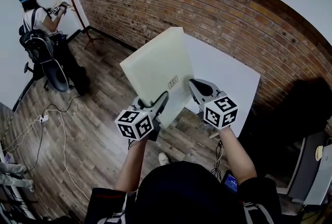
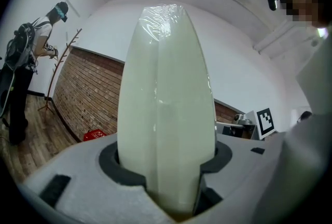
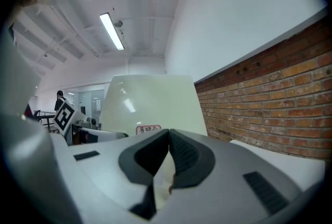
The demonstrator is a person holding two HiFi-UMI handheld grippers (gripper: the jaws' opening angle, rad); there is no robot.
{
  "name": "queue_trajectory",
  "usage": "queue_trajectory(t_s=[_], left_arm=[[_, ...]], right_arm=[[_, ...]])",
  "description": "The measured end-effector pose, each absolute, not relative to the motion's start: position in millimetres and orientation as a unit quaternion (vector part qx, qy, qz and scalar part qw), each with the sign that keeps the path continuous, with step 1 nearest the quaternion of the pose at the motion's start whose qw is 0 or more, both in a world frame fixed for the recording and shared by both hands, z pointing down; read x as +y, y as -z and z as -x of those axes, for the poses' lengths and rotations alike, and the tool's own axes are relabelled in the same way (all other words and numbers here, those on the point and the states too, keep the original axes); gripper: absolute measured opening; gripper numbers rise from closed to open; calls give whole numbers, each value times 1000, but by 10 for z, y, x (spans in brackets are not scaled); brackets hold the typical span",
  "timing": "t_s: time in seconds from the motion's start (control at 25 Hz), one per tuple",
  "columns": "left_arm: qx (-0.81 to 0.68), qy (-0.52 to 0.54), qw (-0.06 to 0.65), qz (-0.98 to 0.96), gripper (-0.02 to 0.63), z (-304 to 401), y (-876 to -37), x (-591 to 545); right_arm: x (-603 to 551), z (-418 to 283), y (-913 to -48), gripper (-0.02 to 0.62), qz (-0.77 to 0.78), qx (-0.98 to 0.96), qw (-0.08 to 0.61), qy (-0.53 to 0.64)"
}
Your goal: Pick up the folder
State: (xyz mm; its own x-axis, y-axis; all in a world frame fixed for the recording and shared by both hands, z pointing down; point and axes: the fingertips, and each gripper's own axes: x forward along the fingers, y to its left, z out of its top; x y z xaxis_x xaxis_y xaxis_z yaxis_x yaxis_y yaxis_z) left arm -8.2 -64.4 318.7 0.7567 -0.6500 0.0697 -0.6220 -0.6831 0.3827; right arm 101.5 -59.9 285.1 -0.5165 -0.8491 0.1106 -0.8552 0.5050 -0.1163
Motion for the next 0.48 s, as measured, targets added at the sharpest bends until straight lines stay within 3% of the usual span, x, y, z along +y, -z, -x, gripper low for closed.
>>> queue_trajectory(t_s=[0.48], left_arm=[[-369,28,162,-915,262,39,-3034,-110]], right_arm=[[-52,-1085,-2753,29,-479,-875,7,-73]])
